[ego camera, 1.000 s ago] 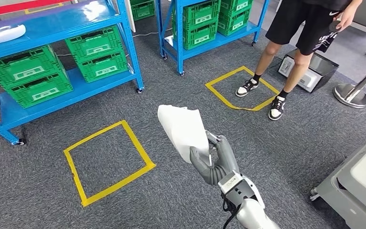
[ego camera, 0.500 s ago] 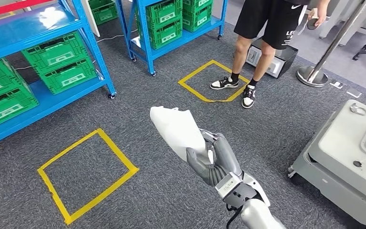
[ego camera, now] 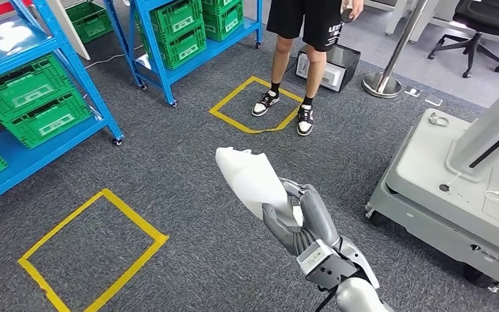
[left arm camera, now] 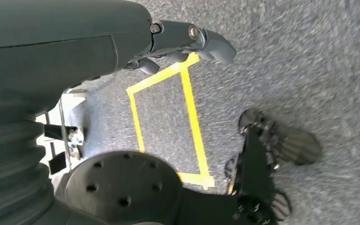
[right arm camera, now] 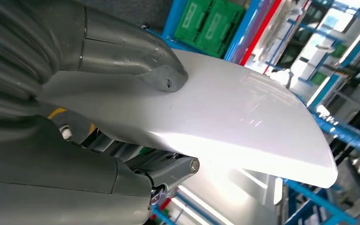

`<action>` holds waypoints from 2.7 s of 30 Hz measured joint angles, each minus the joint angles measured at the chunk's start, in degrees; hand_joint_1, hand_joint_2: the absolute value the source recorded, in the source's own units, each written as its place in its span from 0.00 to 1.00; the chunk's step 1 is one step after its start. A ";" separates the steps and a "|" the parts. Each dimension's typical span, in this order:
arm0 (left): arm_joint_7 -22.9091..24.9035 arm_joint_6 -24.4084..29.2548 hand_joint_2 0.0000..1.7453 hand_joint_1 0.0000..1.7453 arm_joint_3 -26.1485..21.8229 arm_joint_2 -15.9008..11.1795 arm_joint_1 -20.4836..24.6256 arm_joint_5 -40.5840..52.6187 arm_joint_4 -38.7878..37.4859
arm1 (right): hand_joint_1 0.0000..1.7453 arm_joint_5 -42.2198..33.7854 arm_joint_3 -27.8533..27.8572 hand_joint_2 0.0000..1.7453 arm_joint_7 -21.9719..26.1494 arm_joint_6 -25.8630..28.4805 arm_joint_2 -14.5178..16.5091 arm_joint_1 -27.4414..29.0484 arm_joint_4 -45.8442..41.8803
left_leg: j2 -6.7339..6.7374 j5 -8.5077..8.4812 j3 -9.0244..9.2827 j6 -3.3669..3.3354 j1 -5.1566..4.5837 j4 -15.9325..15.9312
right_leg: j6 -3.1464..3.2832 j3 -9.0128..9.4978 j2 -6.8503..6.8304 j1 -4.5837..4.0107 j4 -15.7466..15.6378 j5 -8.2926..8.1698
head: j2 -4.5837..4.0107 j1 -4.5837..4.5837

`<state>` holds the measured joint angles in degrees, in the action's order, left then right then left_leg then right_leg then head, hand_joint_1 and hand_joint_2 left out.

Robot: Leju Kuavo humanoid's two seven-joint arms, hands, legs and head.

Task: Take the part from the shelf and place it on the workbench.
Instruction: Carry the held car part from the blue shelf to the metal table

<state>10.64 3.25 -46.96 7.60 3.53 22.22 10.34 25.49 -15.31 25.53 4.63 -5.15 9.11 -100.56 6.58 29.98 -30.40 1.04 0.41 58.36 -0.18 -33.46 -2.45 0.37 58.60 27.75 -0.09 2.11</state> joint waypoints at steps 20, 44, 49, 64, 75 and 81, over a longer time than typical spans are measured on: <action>-6.01 -6.55 1.00 0.00 1.14 -0.12 4.31 4.87 0.39 | 1.00 -1.28 1.56 1.00 0.71 3.77 1.57 2.54 -2.16 | -6.47 -0.86 -0.53 -1.80 0.65 -0.14 | -1.39 -4.97 4.51 0.29 8.42 3.46 | 0.00 0.50; -7.54 -4.34 1.00 0.00 -0.80 -4.50 -0.54 1.32 0.61 | 1.00 -6.50 -1.27 1.00 8.61 -3.18 8.81 -5.04 13.99 | -10.53 -0.65 -1.25 0.03 0.25 0.75 | 0.92 -0.58 8.69 0.14 0.21 -1.13 | 0.00 0.29; -6.53 -4.56 1.00 0.00 -1.17 -3.88 -0.44 2.27 0.62 | 1.00 -7.28 -1.50 1.00 7.34 -4.42 9.26 -5.95 14.56 | -7.66 -1.30 -0.79 -1.61 0.44 -0.10 | -0.71 -2.63 6.72 -0.04 3.29 0.49 | 0.00 0.56; -4.18 -3.39 1.00 0.00 -1.38 -3.33 0.16 3.15 0.60 | 1.00 -5.93 0.39 1.00 4.26 -4.38 8.57 -5.38 12.81 | -1.99 1.84 -0.86 0.74 0.11 2.62 | 1.35 -0.70 1.55 -0.08 -0.21 -1.35 | 0.00 0.69; -4.69 -3.56 1.00 0.00 -2.40 -2.37 0.24 1.31 0.29 | 1.00 -3.50 -0.44 1.00 -2.99 -9.10 7.48 -3.34 7.80 | -10.03 -0.21 -0.72 -0.39 -0.11 0.50 | 0.75 -1.15 8.23 0.08 0.22 -1.73 | 0.00 0.45; -6.57 -4.64 1.00 0.00 -3.66 -1.87 0.73 0.09 0.29 | 1.00 -3.27 -1.25 1.00 -3.27 -10.33 7.10 -4.15 7.61 | -6.61 -1.49 -0.02 -2.07 0.10 -1.02 | -0.80 -5.30 4.24 -0.07 7.87 2.53 | 0.00 0.68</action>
<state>4.07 -1.39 -50.62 5.73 4.27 22.30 10.63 22.22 -16.55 22.26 -5.70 1.95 4.96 -92.96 -0.03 28.49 -30.42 -1.03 0.51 57.34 -0.98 -38.76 1.78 0.30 66.47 30.29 -0.09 2.79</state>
